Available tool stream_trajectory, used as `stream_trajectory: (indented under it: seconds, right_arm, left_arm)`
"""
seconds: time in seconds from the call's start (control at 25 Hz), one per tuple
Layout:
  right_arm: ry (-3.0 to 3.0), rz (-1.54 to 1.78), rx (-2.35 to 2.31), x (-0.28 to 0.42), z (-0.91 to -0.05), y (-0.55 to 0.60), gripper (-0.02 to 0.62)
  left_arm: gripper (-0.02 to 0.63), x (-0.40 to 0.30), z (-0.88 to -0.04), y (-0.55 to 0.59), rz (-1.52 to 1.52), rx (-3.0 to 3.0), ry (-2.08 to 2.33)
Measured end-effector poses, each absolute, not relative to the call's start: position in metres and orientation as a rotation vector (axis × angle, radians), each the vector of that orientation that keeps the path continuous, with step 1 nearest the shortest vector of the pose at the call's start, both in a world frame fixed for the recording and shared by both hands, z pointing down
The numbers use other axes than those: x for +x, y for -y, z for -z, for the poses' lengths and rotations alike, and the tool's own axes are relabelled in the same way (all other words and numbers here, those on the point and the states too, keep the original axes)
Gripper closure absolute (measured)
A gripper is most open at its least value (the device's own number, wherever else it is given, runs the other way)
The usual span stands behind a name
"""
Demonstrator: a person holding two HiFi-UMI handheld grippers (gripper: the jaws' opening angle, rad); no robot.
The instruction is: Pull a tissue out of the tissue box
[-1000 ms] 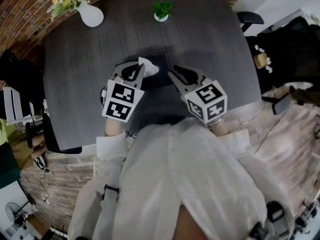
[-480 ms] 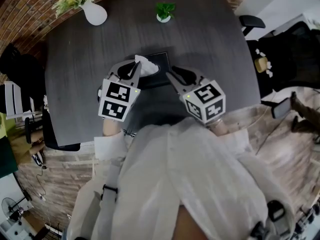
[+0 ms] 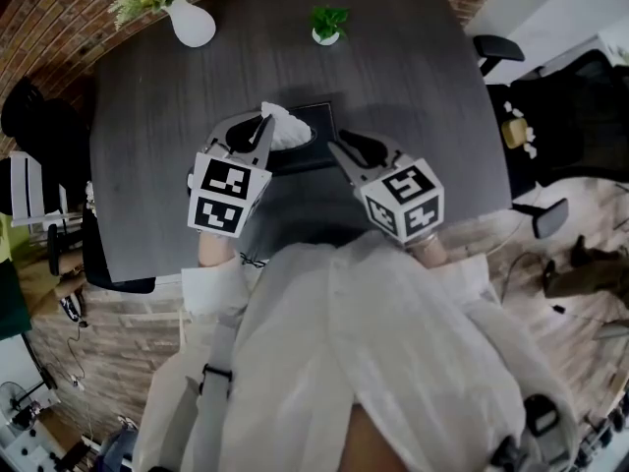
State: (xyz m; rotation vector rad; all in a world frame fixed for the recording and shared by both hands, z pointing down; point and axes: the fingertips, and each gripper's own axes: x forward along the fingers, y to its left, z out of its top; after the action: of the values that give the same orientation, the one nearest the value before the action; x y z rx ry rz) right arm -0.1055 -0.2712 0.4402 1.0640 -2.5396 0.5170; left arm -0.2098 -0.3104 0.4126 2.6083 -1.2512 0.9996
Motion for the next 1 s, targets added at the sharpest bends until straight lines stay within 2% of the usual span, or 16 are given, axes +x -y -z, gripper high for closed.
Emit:
stream_trajectory:
  seconds: [1.0]
  right_arm:
    - [2.586, -0.497, 1.05, -0.107, -0.429, 0.27, 0.52]
  left_arm:
    - [0.597, -0.219, -0.381, 0.306, -0.814, 2.6, 1.346]
